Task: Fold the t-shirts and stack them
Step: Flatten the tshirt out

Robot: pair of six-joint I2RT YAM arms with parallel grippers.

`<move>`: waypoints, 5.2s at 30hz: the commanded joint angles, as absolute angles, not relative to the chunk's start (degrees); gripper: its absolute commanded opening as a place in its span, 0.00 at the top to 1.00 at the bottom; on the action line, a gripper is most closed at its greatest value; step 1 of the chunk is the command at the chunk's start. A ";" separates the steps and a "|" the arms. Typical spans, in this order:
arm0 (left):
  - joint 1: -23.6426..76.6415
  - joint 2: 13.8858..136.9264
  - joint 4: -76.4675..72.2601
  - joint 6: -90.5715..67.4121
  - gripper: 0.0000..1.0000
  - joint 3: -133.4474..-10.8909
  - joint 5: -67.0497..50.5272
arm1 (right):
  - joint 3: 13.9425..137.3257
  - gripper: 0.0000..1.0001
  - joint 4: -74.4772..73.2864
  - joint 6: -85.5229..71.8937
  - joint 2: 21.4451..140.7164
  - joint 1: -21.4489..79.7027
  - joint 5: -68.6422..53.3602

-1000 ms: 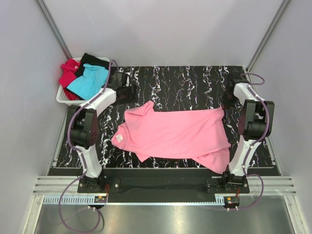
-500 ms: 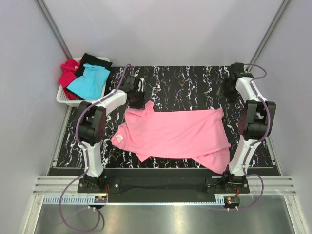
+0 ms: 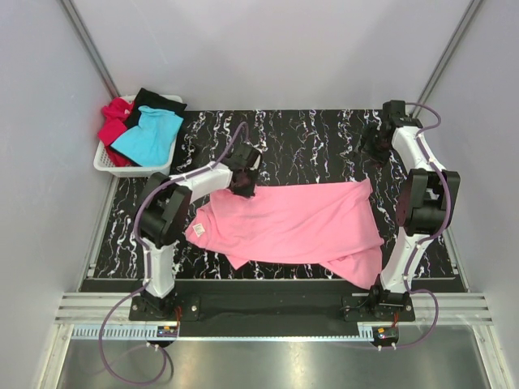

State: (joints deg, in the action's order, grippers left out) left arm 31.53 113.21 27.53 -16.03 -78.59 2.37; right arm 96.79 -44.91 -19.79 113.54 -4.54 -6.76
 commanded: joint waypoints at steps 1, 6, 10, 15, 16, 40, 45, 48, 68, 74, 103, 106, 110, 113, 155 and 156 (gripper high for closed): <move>32.51 109.78 26.10 -18.19 1.00 -77.79 7.47 | 96.42 0.34 -45.26 -20.48 111.10 -4.31 -7.65; 39.45 100.49 26.28 -20.12 1.00 -72.78 9.05 | 94.92 0.34 -45.26 -20.39 110.74 -4.31 -5.80; 44.11 95.46 29.43 -21.88 1.00 -68.31 5.46 | 93.61 0.34 -45.35 -20.04 110.83 -4.22 -5.54; 46.50 93.34 31.90 -18.90 0.99 -64.34 6.58 | 92.20 0.34 -45.35 -19.51 111.01 -4.31 -4.48; 45.62 92.99 32.95 -18.46 0.91 -65.03 7.20 | 92.11 0.34 -45.26 -19.51 110.92 -4.31 -4.40; 35.07 108.46 36.91 9.84 0.27 -85.97 -21.01 | 86.40 0.32 -45.35 -18.63 108.11 -4.31 -1.85; 35.68 103.11 36.04 7.65 0.27 -79.99 -21.97 | 86.13 0.32 -45.26 -18.46 108.19 -4.31 -2.20; 38.66 99.32 33.84 7.38 0.27 -74.28 -17.50 | 86.04 0.32 -45.35 -18.28 108.72 -4.31 -1.93; 43.50 103.62 29.71 5.62 0.39 -72.69 -10.81 | 85.69 0.31 -45.35 -18.37 108.28 -4.39 -1.93; 44.12 104.33 29.53 6.33 0.40 -71.72 -11.60 | 85.43 0.31 -45.26 -18.54 108.37 -4.31 -1.93; 38.86 98.01 23.38 -7.90 1.00 -72.33 -6.50 | 85.95 0.30 -45.53 -21.26 108.55 -4.66 3.24; 36.30 95.90 23.20 -10.72 1.00 -72.86 -4.85 | 87.01 0.27 -45.70 -23.28 108.46 -5.53 4.66; 34.46 95.45 24.08 -12.39 1.00 -73.74 -2.55 | 88.15 0.26 -44.56 -23.29 110.30 -6.42 4.92; 32.61 94.92 24.34 -14.58 1.00 -73.21 -0.79 | 89.73 0.26 -44.39 -23.73 113.72 -6.85 4.92; 13.10 92.02 31.99 -14.94 1.00 -89.04 -7.47 | 81.17 1.00 -20.47 -16.17 93.80 -6.59 -28.84; 13.01 91.85 31.91 -14.94 1.00 -88.51 -7.30 | 78.34 1.00 -20.48 -16.26 93.00 -6.59 -28.22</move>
